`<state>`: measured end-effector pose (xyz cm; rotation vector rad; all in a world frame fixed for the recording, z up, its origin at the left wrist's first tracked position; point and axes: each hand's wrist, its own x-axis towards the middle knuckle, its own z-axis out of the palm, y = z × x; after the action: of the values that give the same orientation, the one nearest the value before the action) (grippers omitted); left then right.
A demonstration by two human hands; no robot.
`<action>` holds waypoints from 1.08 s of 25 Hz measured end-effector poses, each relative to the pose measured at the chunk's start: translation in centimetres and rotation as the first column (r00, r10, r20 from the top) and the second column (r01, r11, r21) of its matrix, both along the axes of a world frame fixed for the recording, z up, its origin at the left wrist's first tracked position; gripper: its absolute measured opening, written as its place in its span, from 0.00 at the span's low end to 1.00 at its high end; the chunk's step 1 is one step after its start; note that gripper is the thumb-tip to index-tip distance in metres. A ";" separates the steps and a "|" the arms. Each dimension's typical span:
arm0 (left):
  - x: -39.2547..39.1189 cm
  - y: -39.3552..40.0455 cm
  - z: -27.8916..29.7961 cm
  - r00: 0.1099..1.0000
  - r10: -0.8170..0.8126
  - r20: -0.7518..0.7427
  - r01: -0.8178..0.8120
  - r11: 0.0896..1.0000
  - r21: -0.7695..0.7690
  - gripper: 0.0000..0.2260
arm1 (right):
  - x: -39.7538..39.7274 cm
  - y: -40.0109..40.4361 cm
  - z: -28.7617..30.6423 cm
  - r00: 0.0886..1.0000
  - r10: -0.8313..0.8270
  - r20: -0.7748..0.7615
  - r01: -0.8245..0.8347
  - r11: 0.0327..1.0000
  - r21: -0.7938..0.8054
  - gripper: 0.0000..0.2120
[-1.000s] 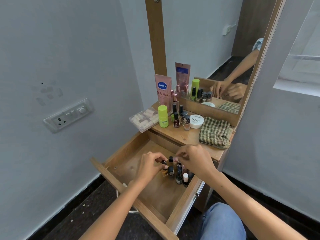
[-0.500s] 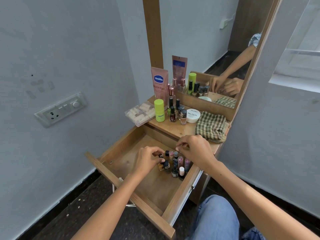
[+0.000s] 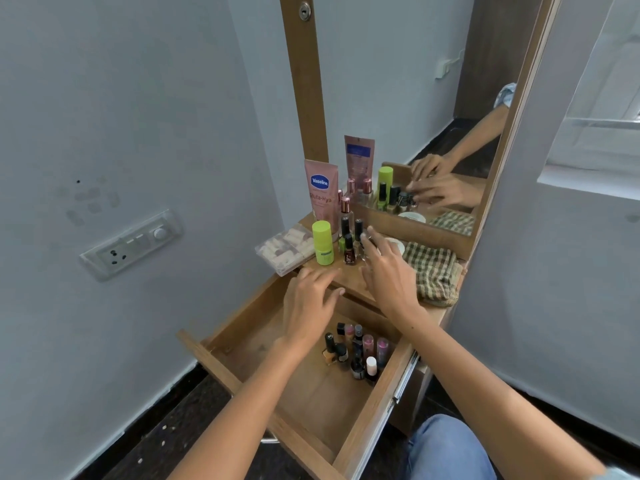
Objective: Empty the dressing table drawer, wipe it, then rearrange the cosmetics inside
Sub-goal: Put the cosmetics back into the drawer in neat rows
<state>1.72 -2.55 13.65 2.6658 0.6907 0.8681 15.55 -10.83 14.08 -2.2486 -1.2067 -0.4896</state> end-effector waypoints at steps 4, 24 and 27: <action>3.0 0.5 0.9 0.999 0.041 0.011 -0.043 0.965 0.260 0.17 | -0.1 -0.7 -0.1 0.998 0.031 -0.048 -0.028 0.998 0.053 0.13; 5.3 0.0 -0.1 0.971 0.175 -0.161 -0.142 0.970 0.197 0.13 | 0.8 -3.2 0.8 0.986 0.092 -0.139 -0.083 0.994 0.068 0.09; 5.1 -0.8 0.6 0.970 0.183 -0.158 -0.167 0.980 0.109 0.10 | 0.7 -4.1 1.2 0.976 0.128 -0.175 -0.114 0.989 0.091 0.10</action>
<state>6.85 -3.31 14.21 2.8202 0.9603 0.7416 16.26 -14.90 15.24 -2.0870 -1.1995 -0.2758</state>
